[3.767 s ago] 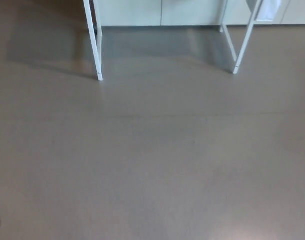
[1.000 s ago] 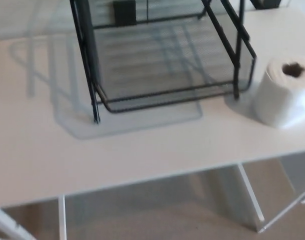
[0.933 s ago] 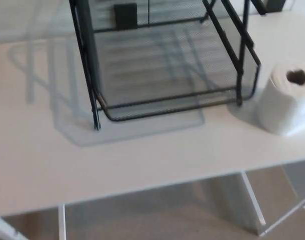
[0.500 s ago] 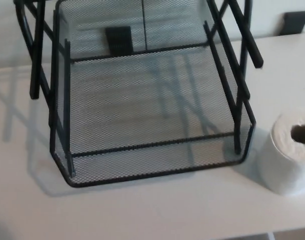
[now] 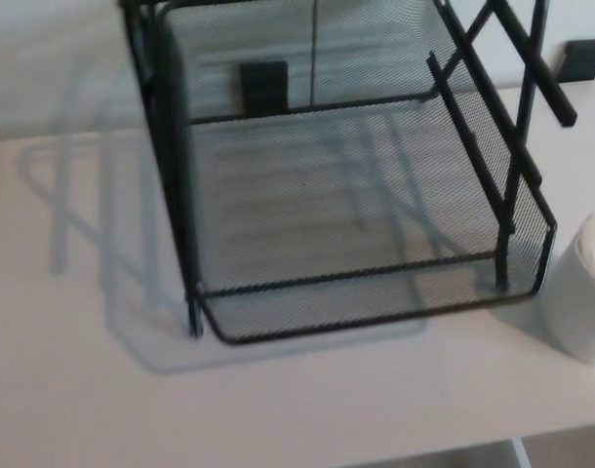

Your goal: The robot walks towards a desk on which a file tray is kept in the middle and a toilet paper roll is kept on its right. The robot uses its right hand to hook on finger in the gap of the roll and grabs it, lifts it and places it on the tray.

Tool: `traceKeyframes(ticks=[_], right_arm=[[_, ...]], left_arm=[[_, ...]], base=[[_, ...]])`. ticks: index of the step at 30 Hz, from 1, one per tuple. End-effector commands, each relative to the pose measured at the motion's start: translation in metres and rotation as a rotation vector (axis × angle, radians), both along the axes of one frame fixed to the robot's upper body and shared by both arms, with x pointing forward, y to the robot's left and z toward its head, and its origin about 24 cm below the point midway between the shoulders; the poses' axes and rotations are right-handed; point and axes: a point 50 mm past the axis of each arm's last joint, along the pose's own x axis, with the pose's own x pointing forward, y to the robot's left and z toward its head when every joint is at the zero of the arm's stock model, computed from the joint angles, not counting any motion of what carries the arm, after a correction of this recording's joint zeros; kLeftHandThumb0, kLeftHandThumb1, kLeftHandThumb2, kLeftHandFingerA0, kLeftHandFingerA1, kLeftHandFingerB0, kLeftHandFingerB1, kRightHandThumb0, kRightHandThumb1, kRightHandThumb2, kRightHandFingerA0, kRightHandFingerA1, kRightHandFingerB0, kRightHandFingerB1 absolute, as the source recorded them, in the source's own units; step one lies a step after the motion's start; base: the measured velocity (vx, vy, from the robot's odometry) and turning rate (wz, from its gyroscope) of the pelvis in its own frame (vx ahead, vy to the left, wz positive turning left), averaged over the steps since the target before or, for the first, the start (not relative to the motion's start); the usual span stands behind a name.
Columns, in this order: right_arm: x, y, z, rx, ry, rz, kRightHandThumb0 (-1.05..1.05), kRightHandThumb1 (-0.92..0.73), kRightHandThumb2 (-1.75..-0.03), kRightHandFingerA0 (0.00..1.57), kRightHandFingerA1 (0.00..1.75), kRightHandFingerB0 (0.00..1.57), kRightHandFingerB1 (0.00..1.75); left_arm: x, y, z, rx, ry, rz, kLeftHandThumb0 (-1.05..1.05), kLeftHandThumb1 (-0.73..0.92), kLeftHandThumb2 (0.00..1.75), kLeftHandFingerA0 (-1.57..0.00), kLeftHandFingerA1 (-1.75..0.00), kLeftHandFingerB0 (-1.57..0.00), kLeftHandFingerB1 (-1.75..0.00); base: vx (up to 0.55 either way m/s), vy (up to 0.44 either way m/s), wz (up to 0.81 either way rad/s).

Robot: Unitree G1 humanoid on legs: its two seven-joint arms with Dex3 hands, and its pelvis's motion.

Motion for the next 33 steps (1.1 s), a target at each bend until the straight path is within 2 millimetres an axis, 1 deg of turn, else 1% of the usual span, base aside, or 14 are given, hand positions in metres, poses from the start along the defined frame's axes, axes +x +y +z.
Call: traceKeyframes(ticks=[1,7,8,11,13,15,17,19,23,24,26,31,32,33], right_arm=[[0.01,-0.021,0.041,-0.074,-0.194,-0.14,-0.6,-0.56,-0.71,0.0,0.04,0.0,0.0],[0.003,-0.026,0.037,0.01,-0.226,-0.231,-0.5,-0.61,-0.71,0.0,0.0,0.0,0.0],[-0.006,-0.023,0.025,-0.003,-0.21,-0.228,-0.54,-0.55,-0.83,0.06,0.61,0.0,0.0],[-0.007,-0.025,0.028,0.009,-0.219,-0.289,-0.53,-0.64,-0.66,0.01,0.69,0.0,0.0],[0.0,-0.032,0.042,0.034,-0.266,-0.29,-0.45,-0.74,-0.67,0.0,0.0,0.0,0.0],[0.009,-0.033,0.055,-0.018,-0.291,-0.286,-0.47,-0.66,-0.69,0.0,0.0,0.0,0.0],[0.029,-0.041,0.084,-0.2,-0.269,-0.208,-0.47,-0.66,-0.71,0.01,0.66,0.0,0.0],[0.045,-0.044,0.103,-0.247,-0.317,-0.16,-0.67,-0.53,-0.85,0.0,0.41,0.0,0.0],[0.074,-0.034,0.14,-0.414,-0.329,-0.023,-0.93,-0.45,-0.74,0.02,0.83,0.0,0.11],[0.082,-0.031,0.148,-0.469,-0.329,0.017,-1.05,-0.54,-0.56,0.13,1.22,0.0,0.33],[0.098,-0.021,0.164,-0.465,-0.379,0.1,-1.05,-0.38,-0.68,0.2,1.58,0.0,0.85],[0.134,0.011,0.197,-0.565,-0.464,0.252,-1.05,-0.48,-0.57,0.15,1.36,0.0,1.12],[0.14,0.018,0.202,-0.607,-0.45,0.277,-0.86,-0.26,-0.92,0.27,0.87,0.02,0.75],[0.144,0.024,0.204,-0.645,-0.431,0.302,-0.81,-0.41,-0.73,0.19,0.94,0.0,0.84]], left_arm=[[-0.009,0.009,0.005,0.018,0.009,-0.009,-1.05,0.6,1.18,-0.27,-0.78,-0.08,-0.65],[-0.015,0.012,0.006,0.006,-0.002,0.035,-1.05,0.6,1.2,-0.05,-0.7,-0.08,-0.6],[-0.015,0.014,0.008,0.02,0.007,0.006,-1.05,0.61,1.22,-0.06,-0.73,-0.09,-0.63],[-0.016,0.018,0.011,0.061,-0.002,0.023,-1.05,0.63,1.23,-0.1,-0.72,-0.09,-0.62],[-0.019,0.019,0.012,0.043,-0.008,0.012,-1.04,0.64,1.23,0.0,-0.68,-0.09,-0.59],[-0.02,0.019,0.012,0.043,-0.008,0.016,-1.04,0.64,1.22,-0.01,-0.68,-0.08,-0.59],[-0.018,0.018,0.012,0.045,-0.002,-0.006,-1.05,0.64,1.22,-0.13,-0.73,-0.1,-0.62],[-0.015,0.017,0.011,0.054,0.0,-0.005,-1.05,0.63,1.21,-0.17,-0.75,-0.09,-0.64],[-0.011,0.017,0.013,0.049,-0.006,-0.011,-1.05,0.63,1.2,-0.16,-0.74,-0.09,-0.62],[-0.011,0.017,0.013,0.046,-0.019,0.011,-1.05,0.61,1.19,-0.13,-0.73,-0.09,-0.62],[-0.01,0.017,0.013,0.044,-0.01,-0.013,-1.05,0.62,1.2,-0.1,-0.71,-0.09,-0.6],[-0.011,0.015,0.011,0.04,-0.011,0.007,-1.05,0.6,1.2,-0.12,-0.74,-0.11,-0.64],[-0.011,0.015,0.011,0.04,-0.015,0.011,-1.05,0.62,1.22,-0.1,-0.73,-0.1,-0.62],[-0.011,0.015,0.011,0.039,-0.027,0.023,-1.05,0.63,1.22,-0.15,-0.74,-0.08,-0.63]], base=[[-0.15,-0.038,-0.06],[-0.21,-0.156,-0.03],[-0.08,-0.043,0.16],[-0.12,-0.07,-0.02],[-0.11,-0.036,-0.07],[-0.11,0.009,-0.01],[-0.13,0.067,-0.13],[-0.08,0.118,-0.13],[-0.09,0.212,0.01],[-0.09,0.232,0.16],[-0.06,0.085,0.06],[-0.08,0.013,0.1],[-0.08,-0.048,0.1],[-0.06,-0.067,0.08]])
